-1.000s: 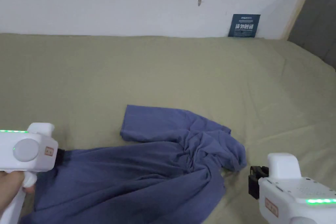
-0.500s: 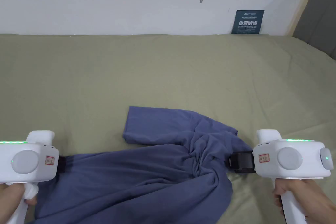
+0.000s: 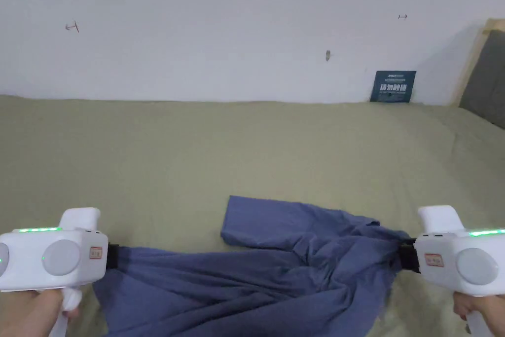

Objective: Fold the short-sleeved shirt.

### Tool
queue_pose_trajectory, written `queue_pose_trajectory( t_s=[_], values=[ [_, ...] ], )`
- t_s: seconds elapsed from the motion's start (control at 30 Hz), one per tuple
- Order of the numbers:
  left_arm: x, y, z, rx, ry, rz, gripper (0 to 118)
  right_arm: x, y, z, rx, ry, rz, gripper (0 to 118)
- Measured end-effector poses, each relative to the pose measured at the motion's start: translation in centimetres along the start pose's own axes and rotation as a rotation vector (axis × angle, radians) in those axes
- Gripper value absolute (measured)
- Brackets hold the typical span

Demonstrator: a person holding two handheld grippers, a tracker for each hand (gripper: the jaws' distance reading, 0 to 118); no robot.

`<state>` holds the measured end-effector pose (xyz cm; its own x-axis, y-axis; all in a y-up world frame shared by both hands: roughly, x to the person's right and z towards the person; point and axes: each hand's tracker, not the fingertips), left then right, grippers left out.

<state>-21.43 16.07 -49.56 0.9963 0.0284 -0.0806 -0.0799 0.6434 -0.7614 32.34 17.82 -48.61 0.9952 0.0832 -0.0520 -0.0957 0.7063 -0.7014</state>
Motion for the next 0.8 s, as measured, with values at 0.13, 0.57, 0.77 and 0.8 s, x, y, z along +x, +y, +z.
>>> queue_pose_trajectory(
  t_s=[0.13,0.57,0.77,0.8],
  values=[
    [-3.5,1.4,9.0,0.112,0.053,0.036,3,1.6,1.4,6.1,0.093,0.028,-0.032,16],
    [-5.1,7.1,24.1,0.327,0.141,0.011,3,-0.4,8.4,17.3,0.34,-0.021,0.008,16],
    [-2.6,11.6,23.9,0.374,0.188,0.017,3,0.1,14.2,17.2,0.387,-0.102,-0.026,16],
    [-2.2,12.7,23.6,0.379,0.193,0.019,3,0.2,15.4,16.8,0.392,-0.119,-0.032,16]
  ],
)
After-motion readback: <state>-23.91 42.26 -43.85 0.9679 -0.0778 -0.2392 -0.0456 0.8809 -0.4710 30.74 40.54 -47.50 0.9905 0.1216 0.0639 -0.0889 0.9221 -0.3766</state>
